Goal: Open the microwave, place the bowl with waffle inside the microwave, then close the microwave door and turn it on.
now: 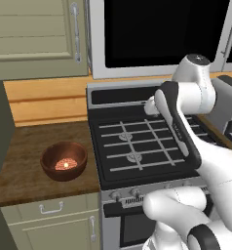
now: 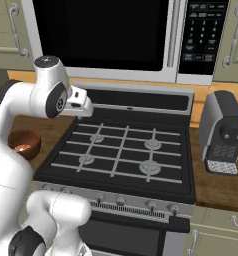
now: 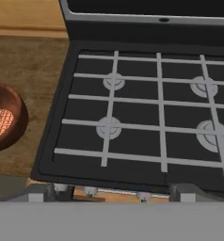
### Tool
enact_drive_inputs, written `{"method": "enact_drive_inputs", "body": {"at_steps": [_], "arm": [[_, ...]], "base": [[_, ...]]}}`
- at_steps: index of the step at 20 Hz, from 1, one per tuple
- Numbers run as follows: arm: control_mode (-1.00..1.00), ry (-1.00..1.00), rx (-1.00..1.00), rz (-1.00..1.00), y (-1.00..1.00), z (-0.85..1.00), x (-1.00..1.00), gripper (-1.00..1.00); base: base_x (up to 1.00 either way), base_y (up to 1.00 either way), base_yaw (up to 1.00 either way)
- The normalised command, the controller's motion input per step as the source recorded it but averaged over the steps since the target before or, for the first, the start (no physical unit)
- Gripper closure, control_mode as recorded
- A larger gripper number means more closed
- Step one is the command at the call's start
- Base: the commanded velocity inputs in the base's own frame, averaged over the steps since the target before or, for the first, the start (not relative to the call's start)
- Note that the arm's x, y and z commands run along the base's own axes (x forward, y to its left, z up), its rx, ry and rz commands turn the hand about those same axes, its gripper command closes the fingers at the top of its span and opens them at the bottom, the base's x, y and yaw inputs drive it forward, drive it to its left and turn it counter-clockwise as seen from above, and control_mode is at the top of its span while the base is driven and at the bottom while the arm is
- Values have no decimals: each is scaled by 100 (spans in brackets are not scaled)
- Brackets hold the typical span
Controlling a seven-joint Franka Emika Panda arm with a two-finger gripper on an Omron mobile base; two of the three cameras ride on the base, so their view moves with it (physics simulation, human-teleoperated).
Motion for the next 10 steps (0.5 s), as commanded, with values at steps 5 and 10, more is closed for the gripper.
{"method": "enact_drive_inputs", "body": {"at_steps": [5, 10], "arm": [[-100, -23, 0, 0, -41, 18, -41, -100], [-100, -21, 0, 0, -57, 15, -40, -100]], "base": [[0, 0, 0], [0, 0, 0]]}}
